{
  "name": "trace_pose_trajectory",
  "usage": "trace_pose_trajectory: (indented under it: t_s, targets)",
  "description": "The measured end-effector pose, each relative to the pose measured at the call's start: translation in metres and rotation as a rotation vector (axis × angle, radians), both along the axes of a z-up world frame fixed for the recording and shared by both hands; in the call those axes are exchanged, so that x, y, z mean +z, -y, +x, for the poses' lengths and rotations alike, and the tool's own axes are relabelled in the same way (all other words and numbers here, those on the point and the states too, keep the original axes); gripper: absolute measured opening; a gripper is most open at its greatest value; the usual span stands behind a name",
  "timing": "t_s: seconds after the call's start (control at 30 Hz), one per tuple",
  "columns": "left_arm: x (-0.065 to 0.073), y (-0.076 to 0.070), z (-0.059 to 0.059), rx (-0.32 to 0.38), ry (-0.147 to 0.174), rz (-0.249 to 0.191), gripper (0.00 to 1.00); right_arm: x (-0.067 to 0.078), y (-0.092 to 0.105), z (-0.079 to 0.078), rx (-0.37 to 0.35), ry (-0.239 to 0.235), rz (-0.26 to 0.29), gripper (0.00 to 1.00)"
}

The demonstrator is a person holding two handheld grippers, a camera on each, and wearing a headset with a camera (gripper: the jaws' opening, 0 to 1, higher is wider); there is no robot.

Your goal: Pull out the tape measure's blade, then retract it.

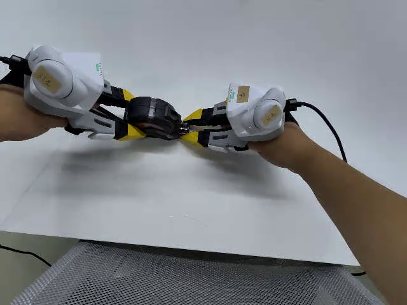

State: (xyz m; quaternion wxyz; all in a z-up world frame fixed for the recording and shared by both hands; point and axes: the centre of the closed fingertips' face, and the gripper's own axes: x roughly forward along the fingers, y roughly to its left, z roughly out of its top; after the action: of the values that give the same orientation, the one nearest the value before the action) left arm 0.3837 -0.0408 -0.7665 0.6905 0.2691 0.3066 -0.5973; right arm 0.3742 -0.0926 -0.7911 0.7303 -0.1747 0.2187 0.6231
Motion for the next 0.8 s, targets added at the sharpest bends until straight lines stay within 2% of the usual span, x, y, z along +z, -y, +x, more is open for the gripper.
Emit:
trace_pose_trajectory:
  t_s: [0.43,0.57,0.8]
  targets:
    - [-0.0004,0.0001,0.0000,0.005,0.001,0.001,0.26,0.0022,-0.0055,0.0028,-0.020,0.000,0.008,0.10]
    - [-0.0007,-0.0003,-0.0001,0.005,0.003,0.005,0.26,0.0024,-0.0051,0.0026,-0.055,-0.021,0.014,0.10]
    - [-0.0010,-0.0005,-0.0003,-0.004,0.005,0.003,0.25,0.0032,-0.0055,0.0008,-0.062,-0.003,-0.006,0.09]
